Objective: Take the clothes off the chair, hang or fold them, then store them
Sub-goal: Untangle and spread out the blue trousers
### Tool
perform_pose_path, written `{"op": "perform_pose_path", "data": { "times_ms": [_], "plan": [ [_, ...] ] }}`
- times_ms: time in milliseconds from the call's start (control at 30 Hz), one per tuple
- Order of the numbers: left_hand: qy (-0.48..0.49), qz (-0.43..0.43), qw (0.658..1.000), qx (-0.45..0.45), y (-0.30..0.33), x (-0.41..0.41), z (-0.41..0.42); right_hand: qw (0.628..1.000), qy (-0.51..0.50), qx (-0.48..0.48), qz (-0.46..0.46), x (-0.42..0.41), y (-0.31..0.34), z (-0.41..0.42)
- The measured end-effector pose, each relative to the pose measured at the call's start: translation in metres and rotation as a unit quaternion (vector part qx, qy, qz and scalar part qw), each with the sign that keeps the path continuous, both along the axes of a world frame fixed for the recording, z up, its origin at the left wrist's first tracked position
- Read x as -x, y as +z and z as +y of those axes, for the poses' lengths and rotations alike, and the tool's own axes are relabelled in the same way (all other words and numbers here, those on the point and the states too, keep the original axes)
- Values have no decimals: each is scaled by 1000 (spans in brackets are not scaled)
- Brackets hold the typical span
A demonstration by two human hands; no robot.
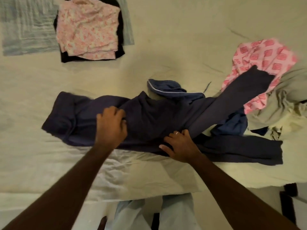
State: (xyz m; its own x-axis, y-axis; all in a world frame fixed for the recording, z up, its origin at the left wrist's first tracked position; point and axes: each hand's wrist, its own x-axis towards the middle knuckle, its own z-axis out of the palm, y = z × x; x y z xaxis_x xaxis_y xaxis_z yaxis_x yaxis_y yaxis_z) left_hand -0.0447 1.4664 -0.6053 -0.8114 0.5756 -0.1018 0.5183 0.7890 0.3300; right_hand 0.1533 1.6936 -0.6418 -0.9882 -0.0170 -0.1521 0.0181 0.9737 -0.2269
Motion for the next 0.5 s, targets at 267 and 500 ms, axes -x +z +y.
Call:
{"op": "perform_pose_path", "data": {
  "times_ms": [267,500],
  "plan": [
    [-109,-217,962,-123,3,-79,181,991,-72,-109,15,4,42,136],
    [-127,-291,947,-50,9,-99,286,952,-285,-53,-102,15,54,263]
  ]
}}
